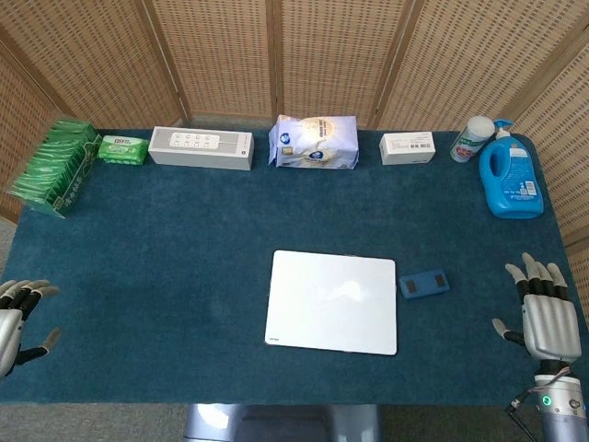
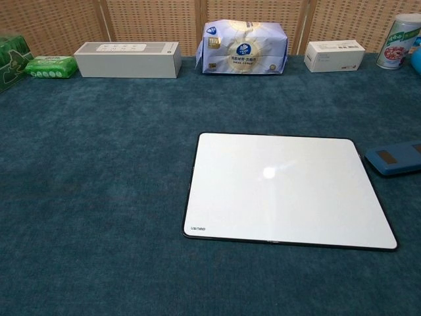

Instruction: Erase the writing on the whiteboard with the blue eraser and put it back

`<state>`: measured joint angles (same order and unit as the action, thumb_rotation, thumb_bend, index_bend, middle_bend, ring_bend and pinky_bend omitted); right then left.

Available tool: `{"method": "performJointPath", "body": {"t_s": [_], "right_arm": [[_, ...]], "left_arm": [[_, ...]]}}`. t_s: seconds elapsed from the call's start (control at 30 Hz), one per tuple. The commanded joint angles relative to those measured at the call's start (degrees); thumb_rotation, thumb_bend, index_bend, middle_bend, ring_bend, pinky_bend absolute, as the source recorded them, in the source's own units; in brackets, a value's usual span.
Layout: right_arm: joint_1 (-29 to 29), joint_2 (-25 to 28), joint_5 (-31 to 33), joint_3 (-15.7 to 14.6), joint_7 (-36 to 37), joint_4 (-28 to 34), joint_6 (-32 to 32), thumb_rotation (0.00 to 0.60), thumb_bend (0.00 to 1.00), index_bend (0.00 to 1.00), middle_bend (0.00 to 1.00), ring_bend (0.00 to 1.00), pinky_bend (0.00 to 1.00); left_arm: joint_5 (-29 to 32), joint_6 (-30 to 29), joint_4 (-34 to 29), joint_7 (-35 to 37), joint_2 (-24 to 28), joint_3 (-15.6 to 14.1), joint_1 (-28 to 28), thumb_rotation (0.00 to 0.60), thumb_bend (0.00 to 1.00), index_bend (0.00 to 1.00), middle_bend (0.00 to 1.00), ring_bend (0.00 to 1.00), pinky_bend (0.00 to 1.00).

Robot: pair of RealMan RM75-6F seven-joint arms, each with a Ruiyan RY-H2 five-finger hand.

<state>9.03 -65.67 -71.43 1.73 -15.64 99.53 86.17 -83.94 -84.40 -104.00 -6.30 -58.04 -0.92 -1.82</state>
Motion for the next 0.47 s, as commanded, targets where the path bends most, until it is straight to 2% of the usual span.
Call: {"method": "performJointPath", "body": {"t_s": [0.03, 0.47], "right_arm": [[-0.9, 0.0, -0.7, -0.2, 0.5, -0.3, 0.4, 0.600, 0.17, 0.16, 0.01, 0.00, 0.00], [-1.9, 0.6, -2.9, 0.6, 1.2, 0.2, 0.6, 0.600, 0.18, 0.18, 0.01, 0.00, 0.00]], "left_arm": [[-0.3, -0.6, -0.3, -0.3, -0.3, -0.1, 0.4, 0.600, 0.36, 0.27, 0.24, 0.19, 0.13], [-1.6, -0.7, -0.8, 0.0, -0.1, 0.8, -0.4, 0.600, 0.36, 0.27, 0.23, 0.19, 0.13]]}}
